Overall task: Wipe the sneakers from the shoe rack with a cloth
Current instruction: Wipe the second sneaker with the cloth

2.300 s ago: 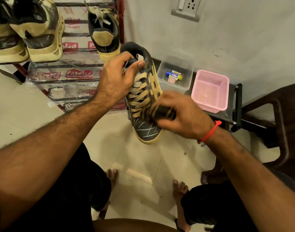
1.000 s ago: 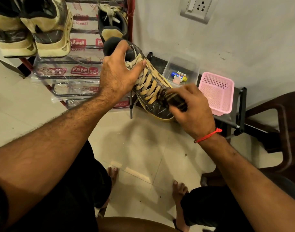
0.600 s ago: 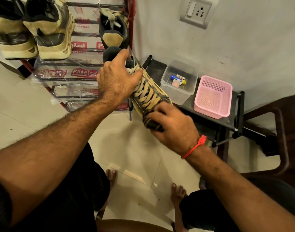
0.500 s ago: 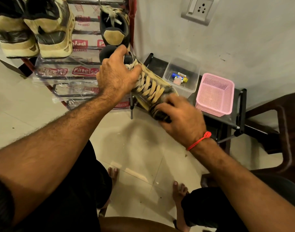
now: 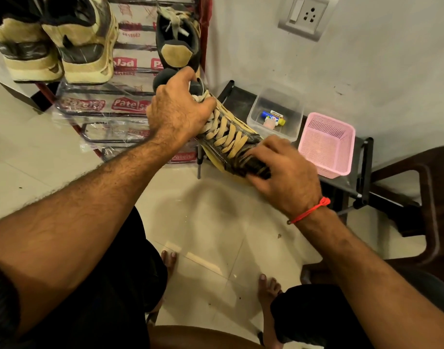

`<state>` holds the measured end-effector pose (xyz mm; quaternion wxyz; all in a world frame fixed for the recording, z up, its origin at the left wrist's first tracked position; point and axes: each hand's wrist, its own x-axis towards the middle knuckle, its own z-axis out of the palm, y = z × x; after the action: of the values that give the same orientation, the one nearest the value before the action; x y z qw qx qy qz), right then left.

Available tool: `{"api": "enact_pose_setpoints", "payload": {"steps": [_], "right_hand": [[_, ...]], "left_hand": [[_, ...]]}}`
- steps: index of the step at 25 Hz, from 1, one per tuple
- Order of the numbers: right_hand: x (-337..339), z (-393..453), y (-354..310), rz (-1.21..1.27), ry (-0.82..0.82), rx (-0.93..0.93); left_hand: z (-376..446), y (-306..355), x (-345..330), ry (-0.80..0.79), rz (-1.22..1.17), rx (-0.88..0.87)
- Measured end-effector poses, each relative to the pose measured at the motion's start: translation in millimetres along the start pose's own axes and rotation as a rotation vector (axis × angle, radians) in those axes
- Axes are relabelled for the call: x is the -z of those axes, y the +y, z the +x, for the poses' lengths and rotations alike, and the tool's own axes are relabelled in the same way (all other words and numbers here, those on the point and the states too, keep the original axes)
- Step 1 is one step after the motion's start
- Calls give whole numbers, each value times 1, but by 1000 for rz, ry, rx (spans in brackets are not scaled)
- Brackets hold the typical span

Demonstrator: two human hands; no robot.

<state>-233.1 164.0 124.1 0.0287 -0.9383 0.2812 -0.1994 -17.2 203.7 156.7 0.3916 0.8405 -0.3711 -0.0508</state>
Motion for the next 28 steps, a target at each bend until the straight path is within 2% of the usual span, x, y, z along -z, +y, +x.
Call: {"api": "enact_pose_setpoints", "payload": {"steps": [2, 3, 7, 8, 11, 12, 14, 17, 22, 26, 28], "right_hand": [[9, 7, 21, 45, 67, -150], [12, 6, 24, 80, 69, -148], [1, -14, -12, 91, -131, 220], [4, -11, -9, 94, -119, 198], [17, 7, 27, 112, 38, -81], [18, 6, 34, 121, 60, -118], [16, 1, 26, 170, 28, -42], [6, -9, -2, 138, -93, 175], [17, 6, 30, 104, 38, -115], [1, -7, -4, 85, -81, 142], [4, -1, 0, 50, -83, 98]], "left_hand": [[0, -1, 0, -11, 7, 3], [-1, -1, 0, -19, 10, -2], [0, 0, -2, -17, -7, 41], [1, 0, -1, -10, -16, 55], [5, -4, 4, 14, -25, 81], [5, -5, 4, 5, -23, 78], [5, -6, 3, -14, -14, 70], [5, -6, 2, -2, -14, 66], [2, -4, -1, -14, -2, 12], [-2, -4, -7, -39, 36, -45], [-4, -3, -8, -45, 36, -72]]}}
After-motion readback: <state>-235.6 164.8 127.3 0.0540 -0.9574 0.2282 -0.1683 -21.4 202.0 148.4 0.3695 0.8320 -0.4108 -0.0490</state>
